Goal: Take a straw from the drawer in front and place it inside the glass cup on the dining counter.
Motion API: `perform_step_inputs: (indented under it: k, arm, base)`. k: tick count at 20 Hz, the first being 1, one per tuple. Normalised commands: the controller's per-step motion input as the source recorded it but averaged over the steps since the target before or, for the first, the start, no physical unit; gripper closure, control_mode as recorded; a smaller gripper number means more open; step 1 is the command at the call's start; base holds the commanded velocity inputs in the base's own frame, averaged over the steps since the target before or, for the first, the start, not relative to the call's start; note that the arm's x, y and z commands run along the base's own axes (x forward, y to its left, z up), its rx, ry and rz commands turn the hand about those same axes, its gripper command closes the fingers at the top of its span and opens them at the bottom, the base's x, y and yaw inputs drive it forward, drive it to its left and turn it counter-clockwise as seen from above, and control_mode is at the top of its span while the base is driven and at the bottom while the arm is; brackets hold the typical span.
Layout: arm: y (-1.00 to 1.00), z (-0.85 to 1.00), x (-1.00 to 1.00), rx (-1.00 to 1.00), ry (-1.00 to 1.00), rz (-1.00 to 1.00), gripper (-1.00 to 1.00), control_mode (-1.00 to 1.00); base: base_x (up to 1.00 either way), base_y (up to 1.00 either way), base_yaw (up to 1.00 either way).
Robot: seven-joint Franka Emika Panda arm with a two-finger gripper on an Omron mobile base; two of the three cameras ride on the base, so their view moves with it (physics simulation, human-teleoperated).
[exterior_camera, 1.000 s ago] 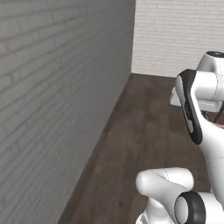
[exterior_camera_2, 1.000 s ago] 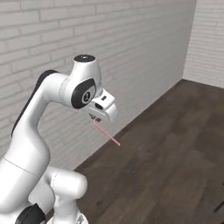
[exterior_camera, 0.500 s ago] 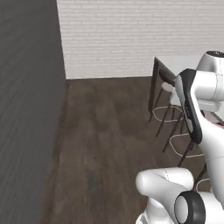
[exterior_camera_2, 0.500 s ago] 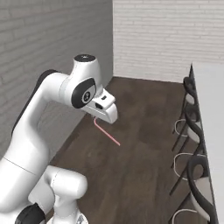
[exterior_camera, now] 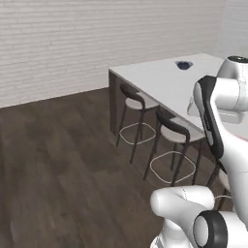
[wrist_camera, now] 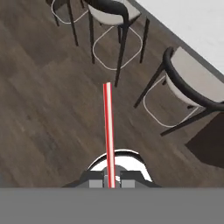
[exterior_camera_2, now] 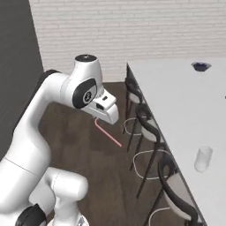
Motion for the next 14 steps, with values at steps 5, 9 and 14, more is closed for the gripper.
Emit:
perform_step_inputs:
  k: [5, 9, 14]
  arm:
    - [0.0, 0.0, 0.0, 0.0, 0.0, 0.0, 1.0, 1.0]
    - [0.0, 0.0, 0.0, 0.0, 0.0, 0.0, 1.0, 1.0]
    - [0.0, 0.0, 0.0, 0.0, 0.0, 0.0, 1.0, 1.0]
  base:
    - [0.17, 0.34, -0.74]
    - [0.01, 0.45, -0.77]
    - [0.09, 0.42, -0.76]
